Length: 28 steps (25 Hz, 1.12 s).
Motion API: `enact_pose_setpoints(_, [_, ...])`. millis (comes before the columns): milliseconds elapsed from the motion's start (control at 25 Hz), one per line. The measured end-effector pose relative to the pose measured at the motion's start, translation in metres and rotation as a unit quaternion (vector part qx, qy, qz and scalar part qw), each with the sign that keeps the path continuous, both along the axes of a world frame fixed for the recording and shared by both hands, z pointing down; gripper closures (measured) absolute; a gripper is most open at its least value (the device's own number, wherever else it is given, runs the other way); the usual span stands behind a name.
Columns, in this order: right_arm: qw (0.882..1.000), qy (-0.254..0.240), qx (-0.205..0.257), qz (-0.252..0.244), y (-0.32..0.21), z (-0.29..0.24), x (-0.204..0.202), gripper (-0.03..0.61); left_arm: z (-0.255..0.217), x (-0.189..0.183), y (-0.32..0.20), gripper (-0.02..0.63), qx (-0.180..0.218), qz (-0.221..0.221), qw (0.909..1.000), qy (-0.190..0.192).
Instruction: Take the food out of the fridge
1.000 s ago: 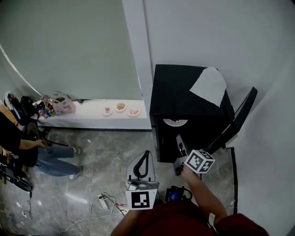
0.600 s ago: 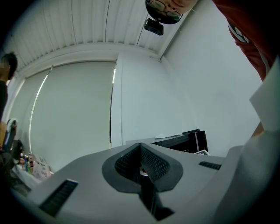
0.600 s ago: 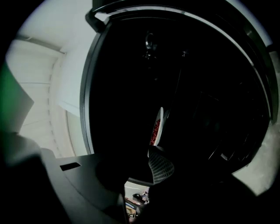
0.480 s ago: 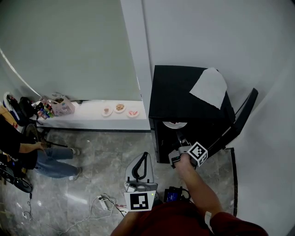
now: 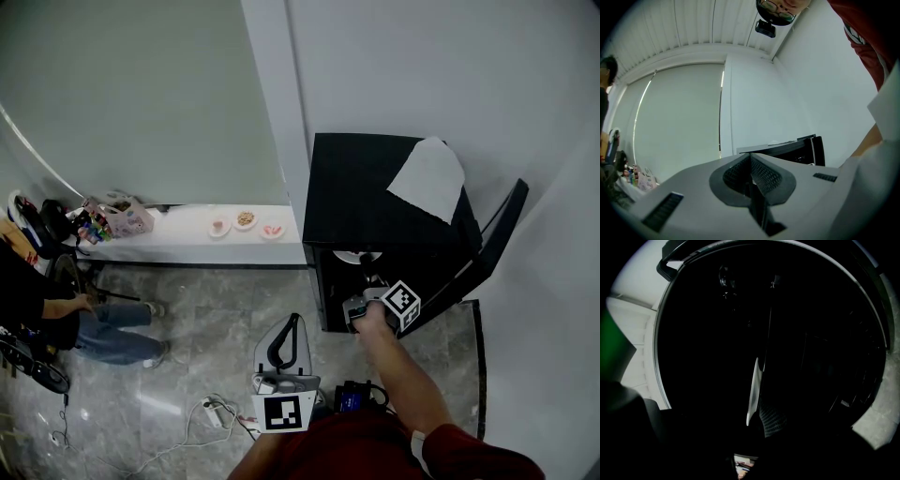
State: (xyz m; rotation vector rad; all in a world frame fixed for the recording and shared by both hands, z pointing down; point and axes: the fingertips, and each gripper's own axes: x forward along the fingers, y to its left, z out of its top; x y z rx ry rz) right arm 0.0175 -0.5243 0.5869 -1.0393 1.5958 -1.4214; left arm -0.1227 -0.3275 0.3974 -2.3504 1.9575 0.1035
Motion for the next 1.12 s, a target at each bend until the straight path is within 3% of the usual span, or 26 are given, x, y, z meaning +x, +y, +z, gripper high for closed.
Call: enact_pose_setpoints(1120, [0.998, -0.039, -0.047, 0.008, 0.025, -0.008, 0.002, 0.545, 0.003, 0.006, -0.004, 0.599, -0.003, 0.013, 0.9999, 0.003])
